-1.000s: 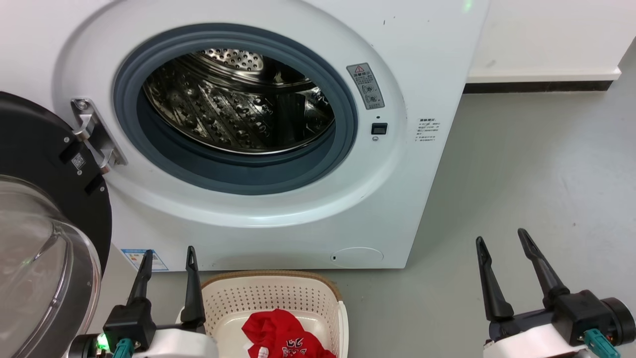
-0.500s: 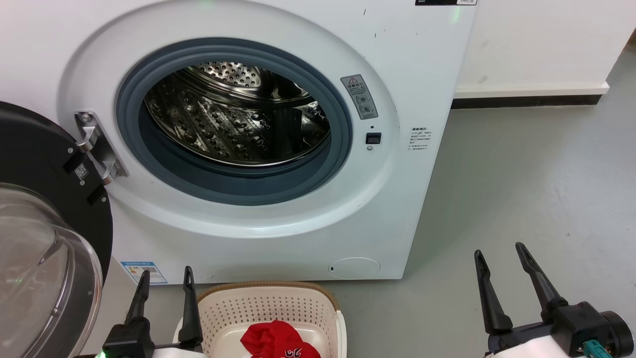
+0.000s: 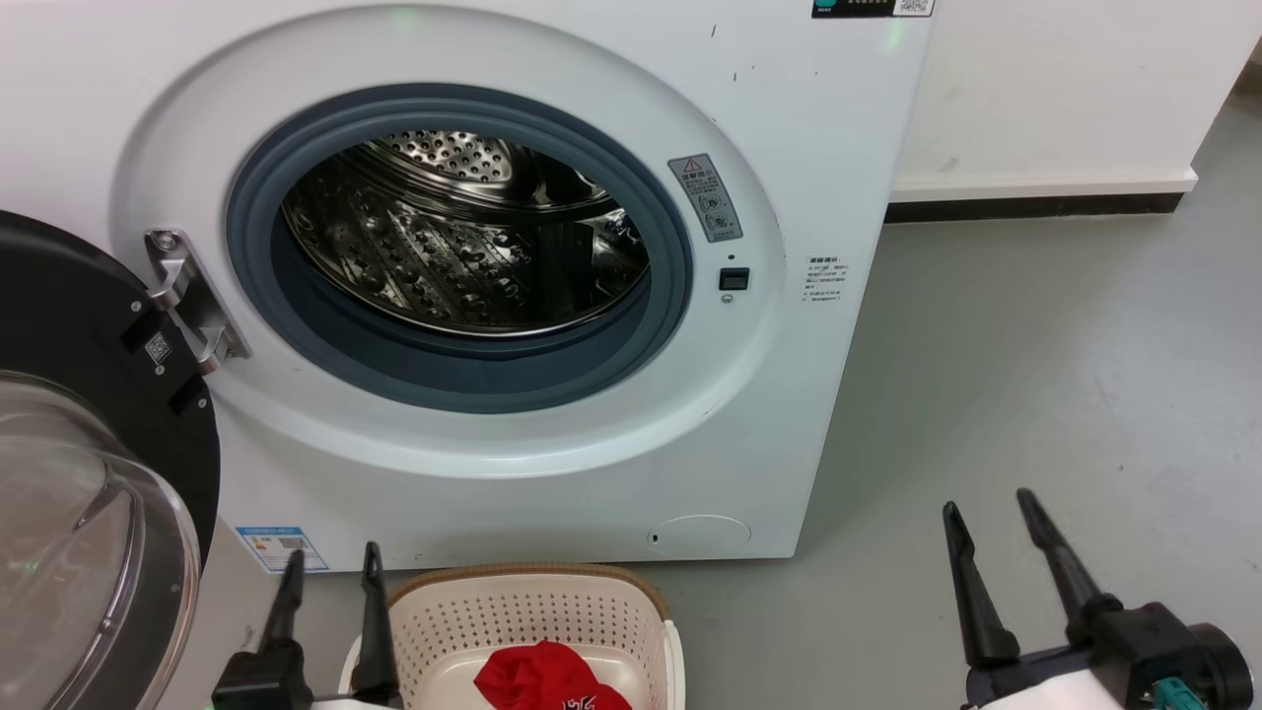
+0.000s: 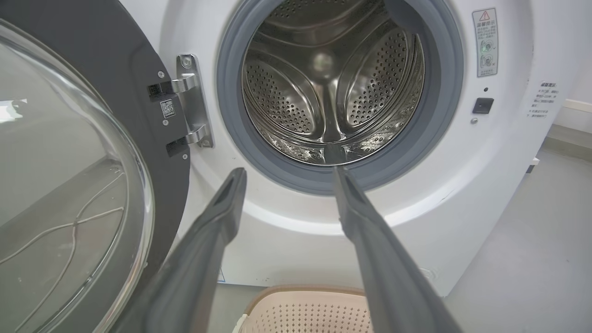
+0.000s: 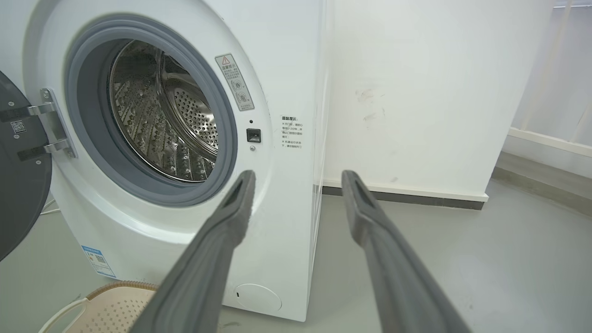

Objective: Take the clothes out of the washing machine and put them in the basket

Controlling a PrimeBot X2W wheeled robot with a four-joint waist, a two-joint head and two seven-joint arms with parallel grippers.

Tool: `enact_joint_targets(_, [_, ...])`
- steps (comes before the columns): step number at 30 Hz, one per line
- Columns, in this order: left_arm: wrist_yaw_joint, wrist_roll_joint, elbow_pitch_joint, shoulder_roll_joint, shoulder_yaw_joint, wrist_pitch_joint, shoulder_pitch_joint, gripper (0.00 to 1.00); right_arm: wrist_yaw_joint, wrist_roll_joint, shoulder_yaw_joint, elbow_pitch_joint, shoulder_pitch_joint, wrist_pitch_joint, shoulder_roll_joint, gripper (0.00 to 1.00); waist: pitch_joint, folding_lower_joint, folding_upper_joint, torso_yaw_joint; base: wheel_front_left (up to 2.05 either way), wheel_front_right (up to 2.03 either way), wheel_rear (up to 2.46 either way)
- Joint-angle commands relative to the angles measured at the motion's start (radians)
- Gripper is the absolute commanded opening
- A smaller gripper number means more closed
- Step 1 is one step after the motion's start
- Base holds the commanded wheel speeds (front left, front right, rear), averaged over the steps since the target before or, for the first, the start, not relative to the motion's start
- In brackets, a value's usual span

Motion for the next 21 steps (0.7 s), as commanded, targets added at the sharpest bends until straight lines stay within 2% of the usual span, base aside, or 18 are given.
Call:
enact_joint_targets(1, [-0.001,-0.001,0.004,0.000,0.000,0.000,0.000,0.00,0.000,0.000,0.000,0.003,0.000,0.000,0.000,0.00,0.000,0.0000,-0.0001,0.000,0.00,0.00,0.00])
enact_joint_targets(4, [-0.001,-0.006,0.033,-0.001,-0.002,0.006,0.007,0.00,0.000,0.003,0.002,0.027,0.005,0.003,0.000,0.00,0.000,0.0000,-0.0001,0.000,0.00,0.00,0.00])
enact_joint_targets(21, [-0.042,-0.347,0.068,-0.001,0.021,0.090,-0.051,0.00,0.000,0.382,-0.004,0.072,-0.045,0.062,-0.023,0.00,0.003,0.0000,-0.0001,0.007,0.00,0.00,0.00])
